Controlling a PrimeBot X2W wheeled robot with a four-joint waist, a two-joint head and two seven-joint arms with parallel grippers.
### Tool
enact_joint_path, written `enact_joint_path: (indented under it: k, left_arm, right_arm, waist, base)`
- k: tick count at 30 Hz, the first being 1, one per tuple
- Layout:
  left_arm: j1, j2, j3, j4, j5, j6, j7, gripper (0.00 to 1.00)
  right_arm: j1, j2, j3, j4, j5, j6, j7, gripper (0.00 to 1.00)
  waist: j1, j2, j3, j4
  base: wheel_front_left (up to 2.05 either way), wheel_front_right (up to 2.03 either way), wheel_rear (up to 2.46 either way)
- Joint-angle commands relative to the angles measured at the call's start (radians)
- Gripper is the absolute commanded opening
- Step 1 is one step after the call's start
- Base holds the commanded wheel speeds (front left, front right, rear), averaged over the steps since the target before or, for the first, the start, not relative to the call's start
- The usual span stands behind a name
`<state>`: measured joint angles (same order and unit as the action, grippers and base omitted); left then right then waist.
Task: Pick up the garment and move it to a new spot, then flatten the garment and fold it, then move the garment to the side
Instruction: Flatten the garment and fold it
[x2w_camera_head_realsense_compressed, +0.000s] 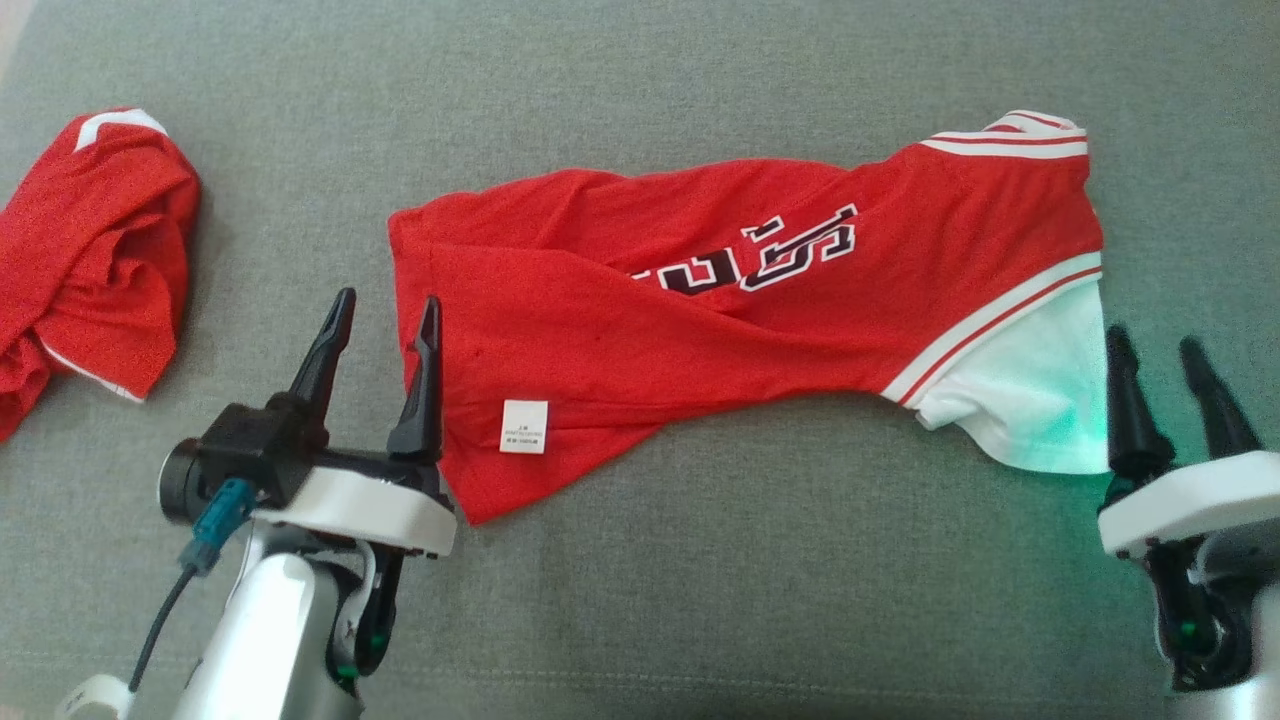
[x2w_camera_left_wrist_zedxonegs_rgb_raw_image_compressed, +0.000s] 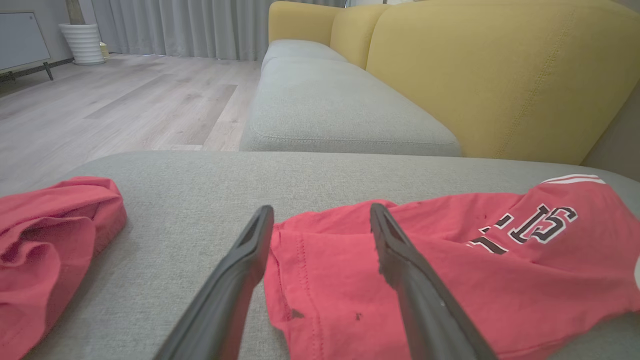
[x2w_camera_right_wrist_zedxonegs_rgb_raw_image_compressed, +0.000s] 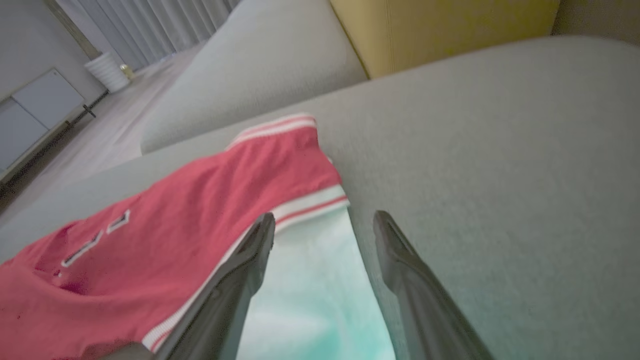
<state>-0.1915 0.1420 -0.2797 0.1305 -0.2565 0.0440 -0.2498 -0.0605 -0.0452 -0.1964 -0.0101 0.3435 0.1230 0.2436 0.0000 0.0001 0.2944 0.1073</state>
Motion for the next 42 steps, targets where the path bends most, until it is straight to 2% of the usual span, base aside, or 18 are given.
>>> enact_joint_path:
  k: [1,6,12,20,32,37,39,42]
  left_arm:
    - [-0.008,0.022,0.043,-0.027,0.005,0.003,-0.012,1.00]
    - [0.016,0.031,0.058,-0.021,0.000,0.016,-0.012,1.00]
    - [0.044,0.041,0.065,-0.017,-0.005,0.024,-0.011,1.00]
    - [0.093,0.052,0.069,-0.032,-0.012,0.043,0.004,1.00]
    - [0.115,0.054,0.063,-0.058,-0.023,0.057,0.019,1.00]
    - [0.075,0.051,0.036,-0.023,-0.038,0.021,0.037,1.00]
    - [0.048,0.049,0.023,0.054,-0.068,-0.012,0.089,1.00]
    - [0.035,0.045,0.021,0.131,-0.102,-0.035,0.131,1.00]
  right_arm:
    - [-0.030,-0.005,0.034,-0.061,-0.015,0.008,-0.045,1.00]
    - [-0.016,-0.008,0.094,-0.158,-0.136,0.008,-0.157,1.00]
    - [0.023,-0.007,0.163,-0.219,-0.203,0.008,-0.204,1.00]
    - [0.098,-0.005,0.222,-0.218,-0.190,0.008,-0.214,1.00]
    - [0.103,-0.005,0.224,-0.214,-0.171,0.008,-0.215,1.00]
    - [0.093,-0.005,0.221,-0.214,-0.164,0.008,-0.212,1.00]
    - [0.085,-0.005,0.228,-0.207,-0.158,0.008,-0.210,1.00]
    - [0.078,-0.005,0.234,-0.195,-0.152,0.008,-0.209,1.00]
  waist:
    - [0.0000,-0.0001,-0.008,-0.004]
    - [0.0000,-0.0001,-0.037,-0.014]
    - [0.0000,-0.0001,-0.072,-0.021]
    - [0.0000,-0.0001,-0.112,-0.027]
    - [0.0000,-0.0001,-0.116,-0.026]
    - [0.0000,-0.0001,-0.102,-0.025]
    - [0.0000,-0.0001,-0.092,-0.031]
    - [0.0000,-0.0001,-0.085,-0.041]
  base:
    - [0.00,0.00,0.00]
    - [0.00,0.00,0.00]
    - [0.00,0.00,0.00]
    - [0.00,0.00,0.00]
    - [0.00,0.00,0.00]
    - [0.00,0.00,0.00]
    - [0.00,0.00,0.00]
    - [0.00,0.00,0.00]
